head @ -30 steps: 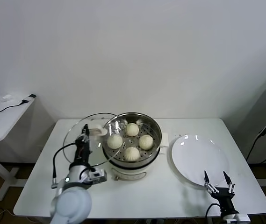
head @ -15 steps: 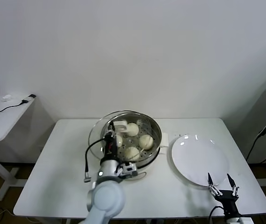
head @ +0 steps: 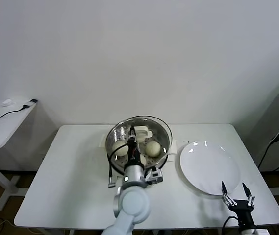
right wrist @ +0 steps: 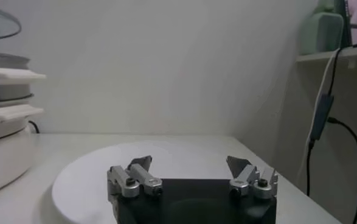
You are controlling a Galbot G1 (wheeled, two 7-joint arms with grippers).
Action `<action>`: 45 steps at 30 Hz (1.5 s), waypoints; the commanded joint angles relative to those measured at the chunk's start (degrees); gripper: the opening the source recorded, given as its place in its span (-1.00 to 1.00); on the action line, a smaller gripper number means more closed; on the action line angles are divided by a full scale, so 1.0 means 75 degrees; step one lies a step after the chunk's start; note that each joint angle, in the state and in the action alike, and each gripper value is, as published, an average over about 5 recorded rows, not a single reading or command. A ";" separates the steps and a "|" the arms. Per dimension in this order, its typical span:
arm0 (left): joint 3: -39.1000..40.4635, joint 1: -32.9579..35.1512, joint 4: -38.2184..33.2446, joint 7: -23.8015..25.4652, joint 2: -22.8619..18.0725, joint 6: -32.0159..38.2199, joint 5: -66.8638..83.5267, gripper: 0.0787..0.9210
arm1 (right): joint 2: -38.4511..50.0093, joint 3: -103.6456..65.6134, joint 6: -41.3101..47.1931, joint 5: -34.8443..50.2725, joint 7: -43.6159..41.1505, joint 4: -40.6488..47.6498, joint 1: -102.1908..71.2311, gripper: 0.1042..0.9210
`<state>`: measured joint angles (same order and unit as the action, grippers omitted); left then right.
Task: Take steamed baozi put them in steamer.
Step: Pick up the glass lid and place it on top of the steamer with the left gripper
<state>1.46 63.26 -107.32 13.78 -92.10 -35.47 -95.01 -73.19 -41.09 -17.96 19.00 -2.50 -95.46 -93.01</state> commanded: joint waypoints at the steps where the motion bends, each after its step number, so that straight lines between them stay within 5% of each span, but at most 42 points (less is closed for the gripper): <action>1: 0.0080 -0.0102 0.0615 -0.0092 -0.0387 0.0015 -0.0426 -0.87 | 0.0058 -0.0041 -0.0063 0.0028 0.0011 0.0021 -0.0022 0.76; 40: -0.0182 -0.0175 0.1044 -0.0298 -0.0286 0.0077 -0.0467 -0.87 | -0.0016 -0.0052 -0.0343 -0.0201 -0.0039 0.0090 0.0023 0.76; 45: -0.0137 -0.0084 0.0798 -0.0286 -0.0213 0.0190 -0.0383 -0.70 | -0.0001 -0.0056 -0.0293 -0.0188 -0.0058 0.0045 0.0019 0.76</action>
<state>0.26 62.06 -99.83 11.42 -92.20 -34.65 -98.47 -73.23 -41.49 -20.16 17.75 -2.84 -94.86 -92.87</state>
